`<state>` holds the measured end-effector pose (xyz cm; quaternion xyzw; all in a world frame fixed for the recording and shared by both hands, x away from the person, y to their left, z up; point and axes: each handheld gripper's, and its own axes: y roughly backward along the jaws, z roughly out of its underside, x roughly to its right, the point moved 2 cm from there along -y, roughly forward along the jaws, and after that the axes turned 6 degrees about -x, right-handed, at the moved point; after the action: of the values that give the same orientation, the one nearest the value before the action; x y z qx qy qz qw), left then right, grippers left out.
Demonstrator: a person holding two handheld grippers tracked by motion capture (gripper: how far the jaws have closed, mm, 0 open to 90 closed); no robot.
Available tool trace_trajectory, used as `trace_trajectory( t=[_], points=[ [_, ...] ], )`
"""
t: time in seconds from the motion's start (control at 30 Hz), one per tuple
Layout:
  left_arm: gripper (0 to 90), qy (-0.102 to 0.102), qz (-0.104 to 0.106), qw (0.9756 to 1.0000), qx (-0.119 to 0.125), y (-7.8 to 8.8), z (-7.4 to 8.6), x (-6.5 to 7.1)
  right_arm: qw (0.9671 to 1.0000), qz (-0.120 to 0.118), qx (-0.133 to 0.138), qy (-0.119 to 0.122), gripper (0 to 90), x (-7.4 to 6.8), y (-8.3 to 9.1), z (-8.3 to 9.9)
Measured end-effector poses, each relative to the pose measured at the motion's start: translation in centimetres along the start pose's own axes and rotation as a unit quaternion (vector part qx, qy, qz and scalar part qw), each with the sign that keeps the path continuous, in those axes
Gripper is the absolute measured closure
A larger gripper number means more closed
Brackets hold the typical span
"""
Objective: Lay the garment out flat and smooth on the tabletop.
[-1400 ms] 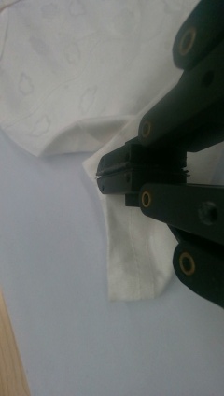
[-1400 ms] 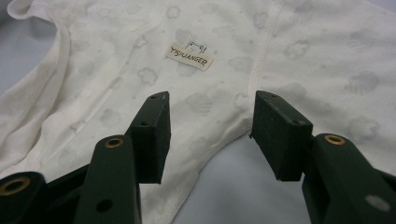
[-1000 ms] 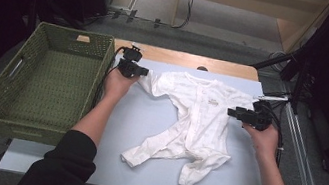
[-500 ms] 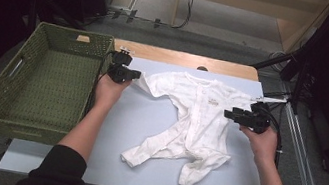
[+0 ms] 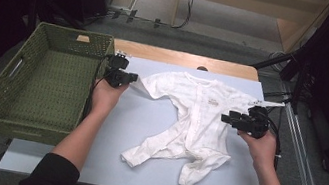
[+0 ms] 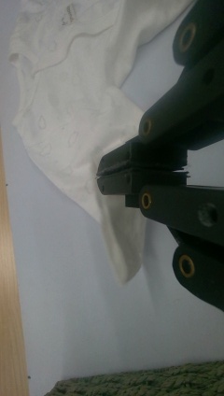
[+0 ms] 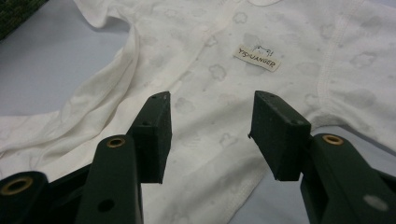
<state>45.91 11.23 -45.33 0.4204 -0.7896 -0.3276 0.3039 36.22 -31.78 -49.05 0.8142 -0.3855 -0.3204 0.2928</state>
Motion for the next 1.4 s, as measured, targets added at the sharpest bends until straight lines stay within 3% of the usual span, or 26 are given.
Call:
trace_trajectory(
  t=[0.1, 0.3, 0.4, 0.73, 0.83, 1.03, 1.17, 1.4],
  points=[
    [84.8, 0.009, 0.005, 0.9999, 0.006, 0.2, 0.0, 0.0, 1.0, 0.0, -0.002, -0.002, 46.3, 0.0, 0.1, 0.1],
    [78.2, 0.007, 0.008, 0.9999, 0.013, 0.0, 0.0, 0.0, 1.0, -0.001, 0.002, -0.004, 46.3, 0.1, 0.3, 0.3],
    [74.4, 0.008, 0.021, 0.9997, 0.012, -0.4, -0.1, 0.1, 1.0, -0.001, 0.002, -0.004, 46.2, 0.1, 0.3, 0.3],
    [70.2, -0.015, 0.046, 0.9987, -0.012, -2.5, -1.3, 1.3, 1.0, 0.0, -0.006, -0.003, 46.2, 0.3, 0.0, 0.3],
    [72.7, -0.016, 0.058, 0.9979, -0.025, -3.5, -1.3, 1.6, 1.0, 0.0, -0.005, -0.004, 46.2, 0.3, -0.1, 0.4],
    [90.0, -0.026, 0.063, 0.9966, -0.046, -5.4, -0.9, 2.2, 1.0, 0.0, -0.007, -0.004, 46.2, 0.5, -0.2, 0.5],
    [90.0, -0.036, 0.06, 0.9952, -0.069, -6.5, -0.4, 2.4, 0.9999, 0.001, -0.009, -0.008, 46.2, 0.6, -0.2, 0.6],
    [90.0, -0.038, 0.044, 0.9954, -0.077, -6.9, 0.1, 2.2, 0.9999, 0.002, -0.01, -0.007, 46.2, 0.7, -0.2, 0.7]
  ],
)
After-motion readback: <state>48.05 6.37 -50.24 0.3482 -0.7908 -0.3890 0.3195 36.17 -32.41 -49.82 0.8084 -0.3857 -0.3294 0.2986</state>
